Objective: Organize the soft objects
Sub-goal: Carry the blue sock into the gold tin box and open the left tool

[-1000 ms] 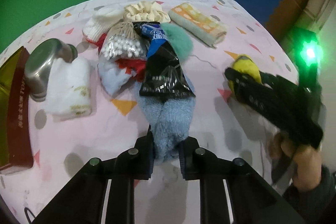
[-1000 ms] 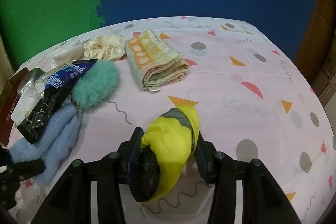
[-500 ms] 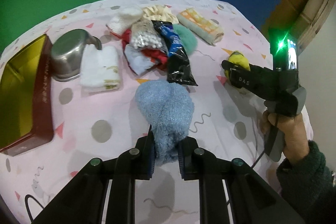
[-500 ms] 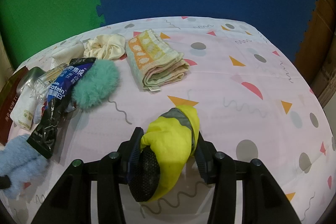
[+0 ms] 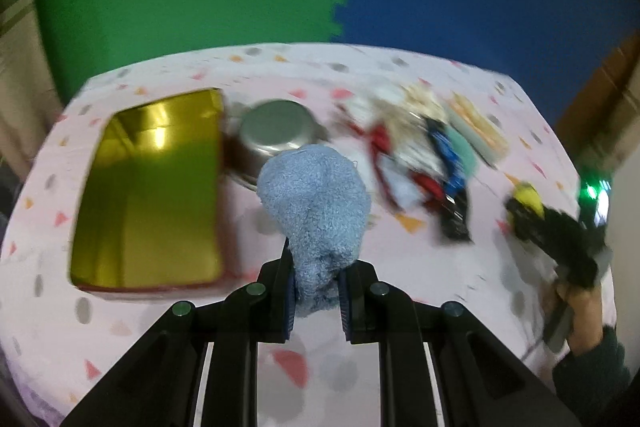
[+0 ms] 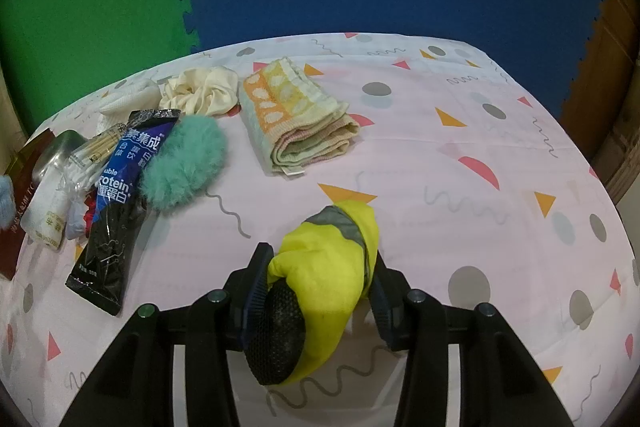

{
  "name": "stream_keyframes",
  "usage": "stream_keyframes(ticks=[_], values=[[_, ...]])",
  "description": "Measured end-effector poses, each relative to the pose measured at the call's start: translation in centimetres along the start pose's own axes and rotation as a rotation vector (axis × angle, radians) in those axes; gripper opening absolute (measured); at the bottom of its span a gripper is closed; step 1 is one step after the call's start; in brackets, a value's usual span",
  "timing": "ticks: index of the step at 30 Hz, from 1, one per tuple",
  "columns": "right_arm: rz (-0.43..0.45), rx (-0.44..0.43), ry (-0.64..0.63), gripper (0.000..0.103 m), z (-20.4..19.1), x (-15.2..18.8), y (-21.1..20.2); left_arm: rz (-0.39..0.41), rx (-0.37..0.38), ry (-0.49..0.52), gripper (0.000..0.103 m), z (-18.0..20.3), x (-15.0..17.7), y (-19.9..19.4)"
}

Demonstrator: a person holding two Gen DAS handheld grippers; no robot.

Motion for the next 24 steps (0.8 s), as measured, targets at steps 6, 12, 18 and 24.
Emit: stream_keyframes(ticks=[6, 12, 18, 24], values=[[-0.001, 0.007, -0.007, 0.046, 0.0, 0.1, 0.0, 0.033, -0.124, -0.11, 0.015, -7.6, -2.5, -0.2], [-0.002, 0.011, -0.011, 0.046, 0.0, 0.1, 0.0, 0.028, -0.239, -0.17, 0.016, -13.9, -3.8, 1.7], [-0.002, 0.013, -0.012, 0.047, 0.0, 0.0, 0.0, -0.021, -0.286, -0.194, 0.016, -18.1, -5.2, 5.0], [-0.004, 0.02, -0.021, 0.047, 0.0, 0.1, -0.1, -0.098, -0.304, -0.22, 0.019, -20.5, -5.9, 8.2]])
Point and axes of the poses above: each gripper's, at about its wrist camera, not at the fingertips, and y roughly the way its jaws point, z to its right, x to its underside, the point moved 10 cm from there along y, roughly the way its jaws point, and after that the axes turned 10 degrees about -z, right-handed, at the moved point
